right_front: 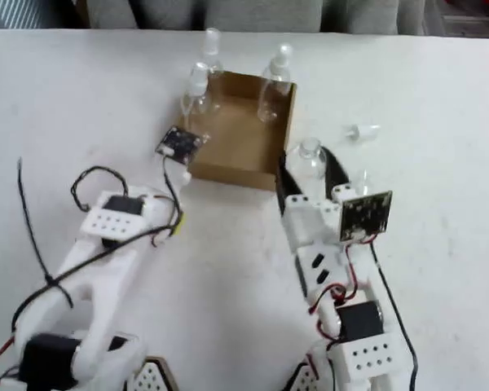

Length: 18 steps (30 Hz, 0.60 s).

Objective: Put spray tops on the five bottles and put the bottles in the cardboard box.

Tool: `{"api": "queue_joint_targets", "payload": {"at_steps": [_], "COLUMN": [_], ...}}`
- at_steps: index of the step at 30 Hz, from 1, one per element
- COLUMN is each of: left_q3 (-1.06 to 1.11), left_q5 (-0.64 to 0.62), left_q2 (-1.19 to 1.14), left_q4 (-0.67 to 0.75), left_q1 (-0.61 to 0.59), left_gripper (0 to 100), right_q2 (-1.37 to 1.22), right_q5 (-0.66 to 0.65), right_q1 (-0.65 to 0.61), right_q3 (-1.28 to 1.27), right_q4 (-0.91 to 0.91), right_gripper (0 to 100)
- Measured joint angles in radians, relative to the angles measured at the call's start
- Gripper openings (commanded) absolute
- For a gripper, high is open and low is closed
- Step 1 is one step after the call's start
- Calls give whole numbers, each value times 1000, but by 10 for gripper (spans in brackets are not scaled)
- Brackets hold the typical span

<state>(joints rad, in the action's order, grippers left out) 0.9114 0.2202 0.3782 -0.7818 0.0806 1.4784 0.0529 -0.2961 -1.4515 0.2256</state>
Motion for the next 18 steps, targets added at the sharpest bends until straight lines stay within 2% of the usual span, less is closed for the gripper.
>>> {"api": "queue_joint_targets", "payload": {"at_steps": [5,10,14,18], "left_q3": [0,2,2,-5], "left_q5": [-58,-69,-71,-72], "left_q2": [249,532,738,868], "left_q4": [-77,-75,12,189], "left_q1": [0,0,25,109], "left_gripper": [22,22,23,23], "right_q2": [32,37,37,37], "right_q5": [40,46,46,49], "right_q1": [-49,-81,-104,-106], "right_q3": [-75,-112,-141,-149], "right_q4": [0,0,0,0], "right_gripper": [15,15,15,15]}}
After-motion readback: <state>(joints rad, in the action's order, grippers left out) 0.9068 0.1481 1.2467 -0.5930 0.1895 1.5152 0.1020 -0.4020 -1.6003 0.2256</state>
